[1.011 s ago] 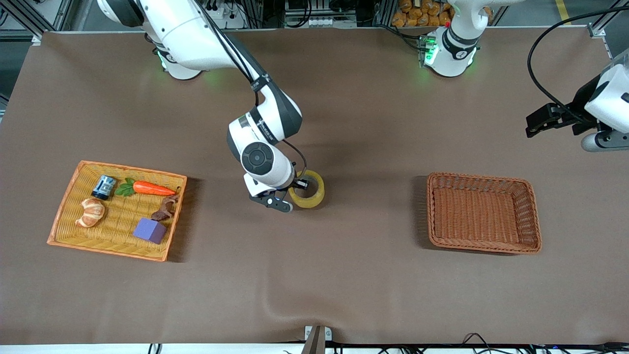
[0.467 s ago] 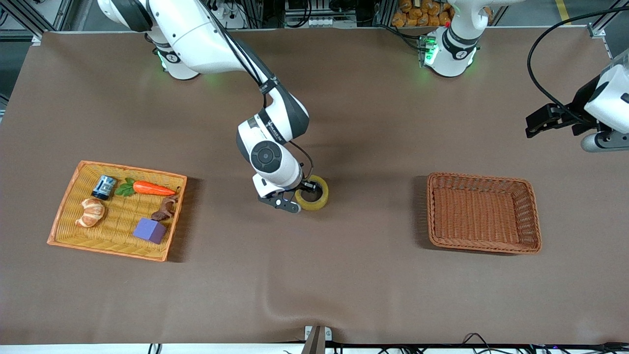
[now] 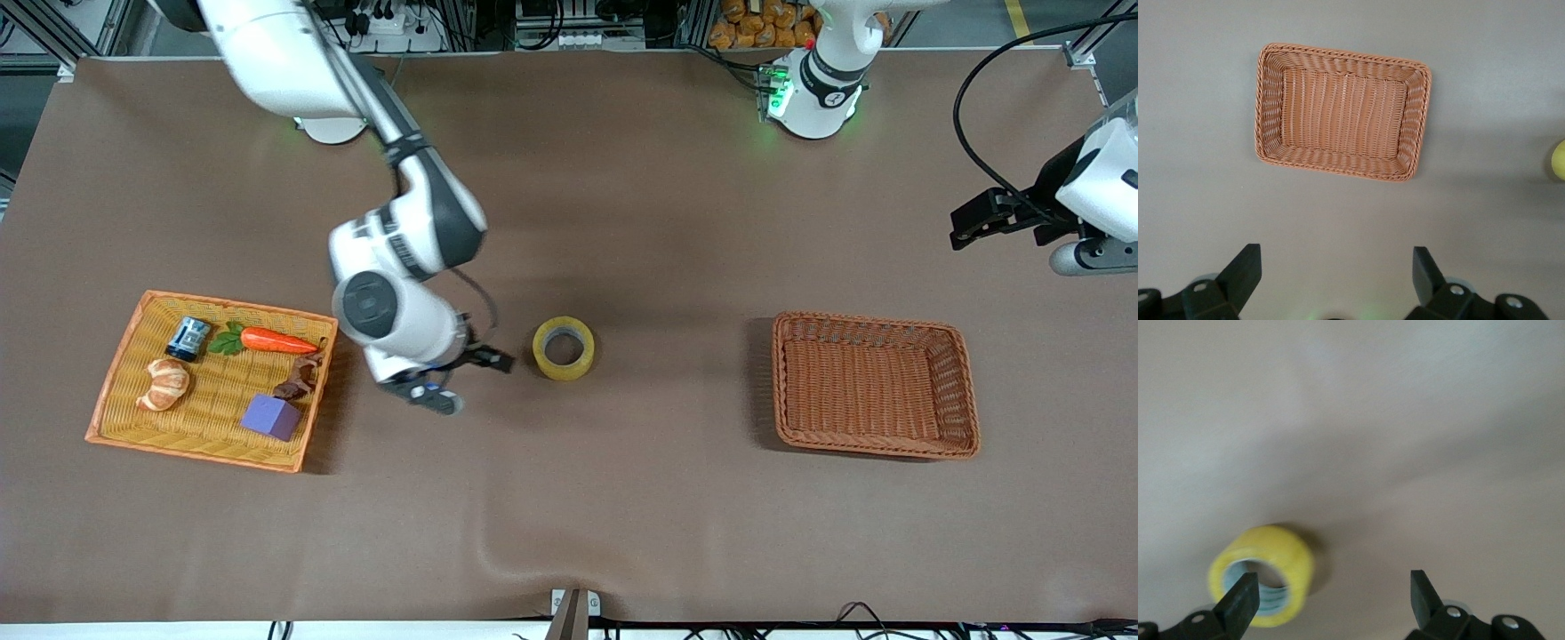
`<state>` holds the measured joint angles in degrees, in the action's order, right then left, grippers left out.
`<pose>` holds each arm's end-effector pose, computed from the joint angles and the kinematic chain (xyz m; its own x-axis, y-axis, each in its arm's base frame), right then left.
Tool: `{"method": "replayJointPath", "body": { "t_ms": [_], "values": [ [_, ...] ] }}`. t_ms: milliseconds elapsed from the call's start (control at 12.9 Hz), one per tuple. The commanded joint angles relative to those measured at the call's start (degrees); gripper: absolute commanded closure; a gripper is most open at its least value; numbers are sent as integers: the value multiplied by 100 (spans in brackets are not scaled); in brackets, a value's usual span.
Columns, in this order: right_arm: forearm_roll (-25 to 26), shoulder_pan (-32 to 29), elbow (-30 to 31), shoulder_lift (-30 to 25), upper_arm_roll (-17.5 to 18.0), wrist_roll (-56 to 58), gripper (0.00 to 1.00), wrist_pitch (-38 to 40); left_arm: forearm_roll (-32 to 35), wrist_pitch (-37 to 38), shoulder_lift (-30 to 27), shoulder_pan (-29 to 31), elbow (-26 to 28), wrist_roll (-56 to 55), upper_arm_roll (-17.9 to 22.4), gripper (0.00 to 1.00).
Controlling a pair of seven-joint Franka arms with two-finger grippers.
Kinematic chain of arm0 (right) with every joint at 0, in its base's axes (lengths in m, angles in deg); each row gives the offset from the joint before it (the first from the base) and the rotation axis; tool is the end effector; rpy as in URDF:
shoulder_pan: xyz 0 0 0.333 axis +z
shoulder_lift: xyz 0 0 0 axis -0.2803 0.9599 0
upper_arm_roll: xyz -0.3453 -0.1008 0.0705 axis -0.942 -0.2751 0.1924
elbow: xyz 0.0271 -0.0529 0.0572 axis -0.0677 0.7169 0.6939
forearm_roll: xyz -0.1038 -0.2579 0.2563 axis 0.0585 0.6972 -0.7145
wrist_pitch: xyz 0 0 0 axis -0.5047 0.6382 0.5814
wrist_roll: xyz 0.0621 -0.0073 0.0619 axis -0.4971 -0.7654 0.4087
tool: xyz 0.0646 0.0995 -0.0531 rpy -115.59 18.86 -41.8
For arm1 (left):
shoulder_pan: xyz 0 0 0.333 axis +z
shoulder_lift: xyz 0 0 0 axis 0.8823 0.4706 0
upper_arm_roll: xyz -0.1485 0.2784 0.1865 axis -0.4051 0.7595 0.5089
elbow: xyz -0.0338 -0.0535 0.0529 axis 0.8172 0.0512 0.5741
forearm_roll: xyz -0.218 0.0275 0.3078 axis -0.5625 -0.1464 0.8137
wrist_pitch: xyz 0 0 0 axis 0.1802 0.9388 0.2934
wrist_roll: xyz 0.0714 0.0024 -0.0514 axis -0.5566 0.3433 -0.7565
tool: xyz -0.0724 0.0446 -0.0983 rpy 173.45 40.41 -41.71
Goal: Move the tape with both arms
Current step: 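Open the right gripper and withdraw it to its side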
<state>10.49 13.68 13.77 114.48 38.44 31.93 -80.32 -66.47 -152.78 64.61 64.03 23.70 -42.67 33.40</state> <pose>0.6478 0.3254 0.3572 0.9179 -0.3501 -0.1867 -0.3698 -0.9254 -0.0824 0.5568 -0.0517 0.6589 0.9977 0.0402 -0.0542 0.0384 -0.9987 -0.0333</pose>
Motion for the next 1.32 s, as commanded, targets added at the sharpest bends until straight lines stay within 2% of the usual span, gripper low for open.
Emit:
{"method": "replayJointPath", "body": {
  "t_ms": [0,156,233,467,622,933,1011,1244],
  "values": [
    [78,-639,241,-278,67,573,0,356,-115,-59,-37,36,45,73,-9,0],
    [603,-903,600,-567,-2,1215,0,375,-115,-59,-37,36,45,73,-9,0],
    [693,-1087,767,-708,-3,1418,0,375,-115,-59,-37,27,45,73,-9,0],
    [694,-1790,1312,-1200,-3,2724,0,366,-115,-59,-37,36,54,73,-9,0],
    [694,-2195,1410,-1377,-3,3446,0,375,-115,-68,-37,27,45,65,-9,0],
    [720,-2644,1805,-1982,-12,4161,0,375,-115,-68,-37,27,54,65,-9,0],
    [825,-2671,1902,-2193,-12,4371,0,366,-115,-68,-37,27,54,65,-9,0],
    [1676,-2645,1947,-2826,-3,4522,0,366,-115,-68,-37,18,54,65,-9,0]
  ]
}}
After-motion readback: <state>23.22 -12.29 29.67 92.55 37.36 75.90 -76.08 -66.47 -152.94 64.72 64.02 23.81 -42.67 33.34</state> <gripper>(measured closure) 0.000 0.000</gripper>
